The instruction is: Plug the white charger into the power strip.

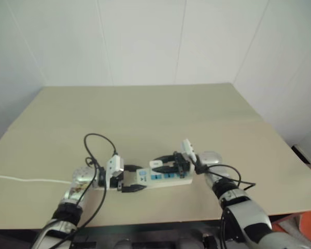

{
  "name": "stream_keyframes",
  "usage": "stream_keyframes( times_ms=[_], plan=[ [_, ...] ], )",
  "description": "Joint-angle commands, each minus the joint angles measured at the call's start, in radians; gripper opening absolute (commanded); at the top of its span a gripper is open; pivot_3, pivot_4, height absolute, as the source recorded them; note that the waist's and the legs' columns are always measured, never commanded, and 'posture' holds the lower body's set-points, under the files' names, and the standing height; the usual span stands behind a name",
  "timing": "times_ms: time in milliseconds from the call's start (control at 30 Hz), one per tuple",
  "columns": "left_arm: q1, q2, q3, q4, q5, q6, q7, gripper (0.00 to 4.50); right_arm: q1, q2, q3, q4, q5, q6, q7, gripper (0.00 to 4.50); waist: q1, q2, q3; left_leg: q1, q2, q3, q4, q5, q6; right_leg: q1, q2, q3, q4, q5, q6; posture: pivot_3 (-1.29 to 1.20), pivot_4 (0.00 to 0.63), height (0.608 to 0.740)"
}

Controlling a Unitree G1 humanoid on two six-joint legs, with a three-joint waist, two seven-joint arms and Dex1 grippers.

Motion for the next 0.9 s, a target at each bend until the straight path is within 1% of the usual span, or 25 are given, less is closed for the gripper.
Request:
stream_keyframes(
  times_ms=[33,67,133,233,367,433,500,567,633,700,767,833,867,900],
  plan=[
    [0.019,0.020,-0.013,-0.030,0.009,0.003,-0.027,3.25,0.059,-0.063,0.052,0.123,-0.125,0.026,-0.024,2.37,0.001,-0.002,-0.001,0.000,0.000,0.000,0.000,0.000,0.000,-0.004,0.000,0.000,0.000,0.000,-0.001,0.00,0.150,0.740],
    [0.020,0.021,-0.013,-0.031,0.009,0.003,-0.027,3.25,0.058,-0.062,0.050,0.124,-0.127,0.023,-0.024,2.77,0.001,-0.004,-0.002,0.000,0.000,0.000,-0.001,0.000,0.000,-0.004,0.000,0.000,0.000,-0.001,-0.001,0.00,0.150,0.740],
    [0.025,0.023,-0.014,-0.034,0.008,0.004,-0.025,3.25,0.060,-0.059,0.039,0.124,-0.123,0.004,-0.020,3.40,0.000,-0.011,-0.007,0.000,0.001,0.000,-0.003,0.000,0.000,-0.004,0.001,-0.001,0.000,-0.002,-0.003,0.00,0.150,0.740],
    [0.028,0.025,-0.014,-0.038,0.007,0.006,-0.024,3.25,0.062,-0.062,0.023,0.117,-0.111,-0.023,0.006,4.48,0.000,-0.012,-0.008,0.000,0.002,0.000,-0.004,0.000,0.000,-0.002,0.001,-0.001,0.000,-0.002,-0.003,0.00,0.150,0.740],
    [0.029,0.023,-0.011,-0.044,0.003,0.016,-0.019,3.25,0.064,-0.080,0.003,0.098,-0.098,-0.066,0.051,4.49,0.001,-0.012,-0.008,0.000,0.002,0.000,-0.005,0.000,0.000,-0.003,0.001,-0.001,0.000,-0.002,-0.003,0.00,0.150,0.740],
    [0.013,0.017,0.001,-0.053,-0.030,0.065,-0.028,3.25,0.058,-0.094,-0.011,0.083,-0.087,-0.079,0.067,4.49,0.003,-0.012,-0.008,0.000,0.001,0.000,-0.007,0.000,0.000,-0.003,0.001,-0.001,0.000,-0.002,-0.003,0.00,0.150,0.740],
    [0.013,0.025,0.015,-0.098,-0.078,0.142,-0.048,3.98,0.053,-0.112,-0.020,0.069,-0.081,-0.089,0.082,4.50,0.003,-0.013,-0.007,-0.001,0.001,0.000,-0.008,0.000,0.000,-0.004,0.001,-0.001,0.000,-0.003,-0.003,0.00,0.150,0.740],
    [0.025,0.029,0.037,-0.152,-0.122,0.193,-0.047,4.47,0.052,-0.132,-0.020,0.051,-0.068,-0.092,0.090,4.50,0.003,-0.012,-0.004,-0.002,0.001,0.000,-0.009,0.000,0.000,-0.005,0.001,-0.001,0.000,-0.003,-0.003,0.00,0.150,0.740],
    [0.036,0.039,0.070,-0.213,-0.172,0.253,-0.033,4.47,0.052,-0.155,-0.014,0.029,-0.055,-0.086,0.091,4.50,0.004,-0.011,-0.001,-0.003,0.001,0.000,-0.009,0.000,0.000,-0.006,0.000,-0.001,-0.001,-0.003,-0.003,0.00,0.150,0.740],
    [0.052,0.083,0.101,-0.293,-0.225,0.338,-0.049,4.47,0.055,-0.183,-0.005,-0.003,-0.030,-0.074,0.091,4.50,0.006,-0.012,0.005,-0.003,0.001,0.000,-0.009,0.000,0.000,-0.006,0.000,-0.001,-0.001,-0.003,-0.003,0.00,0.150,0.740],
    [0.085,0.142,0.140,-0.403,-0.304,0.439,-0.061,4.47,0.069,-0.225,0.005,-0.067,0.021,-0.060,0.091,4.50,-0.002,-0.006,0.012,-0.005,0.001,0.000,-0.010,0.000,0.000,-0.008,0.000,-0.001,-0.001,-0.003,-0.004,0.00,0.150,0.740],
    [0.129,0.201,0.202,-0.487,-0.337,0.452,-0.054,4.47,0.087,-0.296,-0.022,-0.173,0.103,-0.044,0.091,4.50,-0.002,-0.004,0.016,-0.008,0.001,0.000,-0.011,0.000,0.000,-0.010,0.000,-0.001,-0.001,0.000,-0.001,0.00,0.150,0.740],
    [0.136,0.260,0.235,-0.489,-0.340,0.467,-0.074,4.47,0.091,-0.382,-0.030,-0.247,0.159,-0.009,0.091,4.50,-0.001,-0.003,0.018,-0.010,0.001,0.001,-0.012,0.000,0.000,-0.013,-0.001,-0.001,-0.001,0.001,-0.001,0.00,0.150,0.740],
    [0.141,0.302,0.257,-0.491,-0.343,0.481,-0.088,4.47,0.097,-0.446,-0.031,-0.301,0.201,0.019,0.091,4.50,0.002,-0.002,0.020,-0.014,0.001,0.001,-0.013,0.000,0.000,-0.017,-0.001,-0.001,-0.002,0.002,-0.003,0.00,0.150,0.740]
  ],
)
